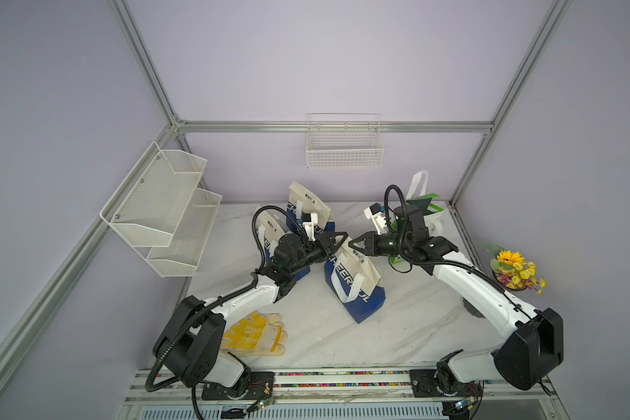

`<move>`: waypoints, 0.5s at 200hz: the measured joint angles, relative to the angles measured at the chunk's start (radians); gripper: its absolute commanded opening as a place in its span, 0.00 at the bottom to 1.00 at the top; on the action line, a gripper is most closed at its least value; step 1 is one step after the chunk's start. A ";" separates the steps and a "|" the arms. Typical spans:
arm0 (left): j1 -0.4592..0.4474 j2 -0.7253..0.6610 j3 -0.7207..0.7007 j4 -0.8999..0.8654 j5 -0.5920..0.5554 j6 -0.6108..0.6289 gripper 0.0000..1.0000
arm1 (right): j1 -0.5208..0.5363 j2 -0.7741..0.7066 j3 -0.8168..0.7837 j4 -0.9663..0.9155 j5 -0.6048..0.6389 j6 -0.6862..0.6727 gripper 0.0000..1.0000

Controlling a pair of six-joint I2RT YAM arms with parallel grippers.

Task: Open the takeout bag
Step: Open the takeout bag at the center of the board.

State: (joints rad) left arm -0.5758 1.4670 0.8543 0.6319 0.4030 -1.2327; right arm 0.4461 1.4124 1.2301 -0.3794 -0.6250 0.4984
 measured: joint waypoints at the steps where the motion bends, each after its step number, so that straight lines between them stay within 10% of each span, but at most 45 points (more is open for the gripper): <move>1: 0.000 0.000 0.000 0.001 0.000 0.002 0.19 | 0.000 0.001 0.000 0.002 -0.002 0.002 0.00; 48: 0.000 0.033 0.000 0.031 0.008 -0.016 0.00 | -0.006 0.007 -0.020 0.039 -0.036 0.034 0.00; 71: -0.006 0.017 0.000 0.001 -0.011 -0.016 0.00 | 0.008 -0.020 -0.020 0.007 0.037 0.004 0.48; 100: -0.026 -0.126 0.006 -0.222 -0.115 -0.003 0.00 | 0.182 -0.132 0.001 -0.109 0.464 -0.108 0.60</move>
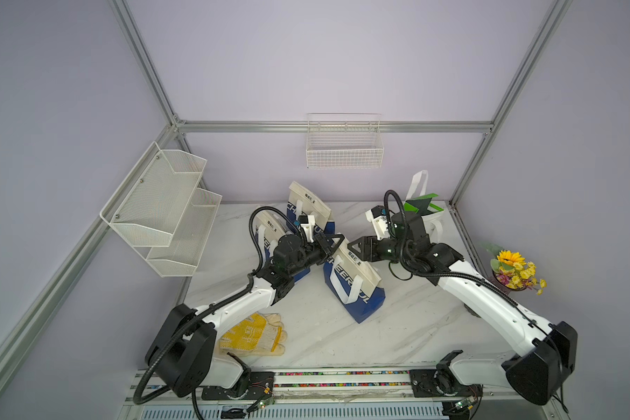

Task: Open the takeout bag
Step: Open the takeout bag at the center of the board.

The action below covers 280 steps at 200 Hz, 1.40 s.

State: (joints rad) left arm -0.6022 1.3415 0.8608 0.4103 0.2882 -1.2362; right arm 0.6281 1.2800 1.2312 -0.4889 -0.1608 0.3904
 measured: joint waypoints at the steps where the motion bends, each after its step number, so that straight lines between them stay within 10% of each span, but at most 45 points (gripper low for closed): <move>1: -0.001 -0.004 0.001 -0.008 -0.003 0.000 0.00 | 0.007 -0.003 0.002 -0.003 0.010 -0.003 0.60; 56: -0.086 -0.195 0.105 -0.461 -0.243 0.016 0.00 | 0.470 0.002 0.108 -0.089 0.717 -0.169 0.72; 142: -0.097 -0.285 0.105 -0.631 -0.374 -0.054 0.00 | 0.587 0.167 0.078 -0.098 1.085 -0.202 0.73; 255: -0.108 -0.368 0.105 -0.711 -0.392 -0.093 0.00 | 0.422 0.064 0.005 -0.047 0.809 -0.198 0.69; 280: -0.106 -0.368 0.105 -0.713 -0.397 -0.100 0.00 | 0.419 0.068 0.029 -0.063 0.772 -0.224 0.47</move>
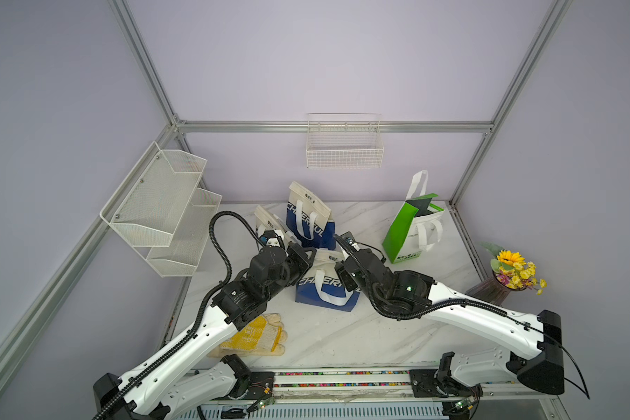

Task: Open the takeout bag
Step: Open the takeout bag at the center of the board.

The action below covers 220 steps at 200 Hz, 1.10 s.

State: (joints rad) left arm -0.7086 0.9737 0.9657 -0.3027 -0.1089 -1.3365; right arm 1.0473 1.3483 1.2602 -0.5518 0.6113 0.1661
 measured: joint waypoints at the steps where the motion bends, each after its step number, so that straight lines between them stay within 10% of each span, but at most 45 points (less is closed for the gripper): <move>1: 0.000 0.000 0.000 0.000 0.000 0.000 0.00 | 0.000 0.000 0.001 -0.002 -0.002 -0.003 0.45; 13: 0.000 0.001 0.000 0.000 -0.001 -0.006 0.02 | 0.000 0.007 0.025 -0.005 -0.026 -0.007 0.36; 38: 0.001 0.004 0.000 0.005 0.004 -0.009 0.53 | -0.003 0.013 0.041 -0.004 -0.066 -0.014 0.23; 68: -0.043 0.015 0.000 0.024 -0.006 -0.002 0.69 | -0.007 0.020 0.037 0.004 -0.088 -0.010 0.15; 146: -0.196 0.106 0.000 0.040 -0.109 0.002 0.64 | -0.018 -0.038 -0.026 0.045 -0.175 0.023 0.19; 184: -0.197 0.173 0.000 0.073 -0.149 -0.013 0.57 | -0.023 -0.134 -0.111 0.089 -0.225 0.061 0.55; 220: -0.197 0.211 0.011 0.115 -0.162 -0.014 0.55 | -0.024 -0.240 -0.134 0.062 -0.235 0.105 0.60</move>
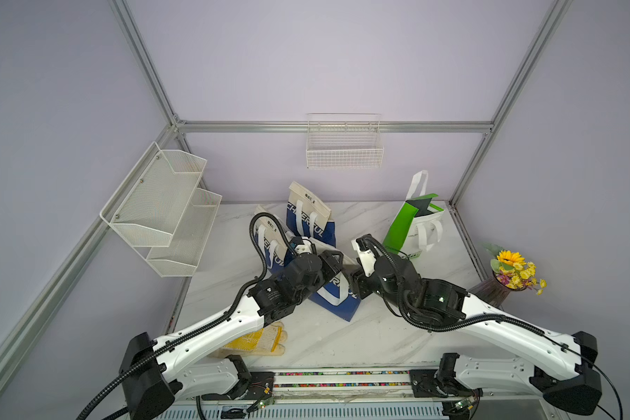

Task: Open the takeout bag
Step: Open the takeout bag at the center of the board.

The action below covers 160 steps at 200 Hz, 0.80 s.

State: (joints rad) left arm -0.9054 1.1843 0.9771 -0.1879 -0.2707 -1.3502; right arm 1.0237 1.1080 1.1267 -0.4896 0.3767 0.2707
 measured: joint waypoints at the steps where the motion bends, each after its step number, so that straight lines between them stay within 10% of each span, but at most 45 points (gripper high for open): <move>1: 0.000 0.001 0.001 0.000 0.000 0.000 0.55 | 0.000 -0.005 0.000 -0.002 0.000 0.003 0.60; 104: 0.054 0.096 0.010 0.211 0.071 0.006 0.13 | 0.000 -0.102 0.003 -0.112 0.058 0.156 0.58; 160: 0.056 0.113 0.010 0.241 0.127 0.008 0.00 | 0.021 -0.011 0.029 -0.149 0.232 0.107 0.81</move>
State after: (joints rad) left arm -0.8490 1.2968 0.9874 0.0528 -0.1436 -1.3426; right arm 1.0447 1.0969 1.1561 -0.6388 0.6083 0.3779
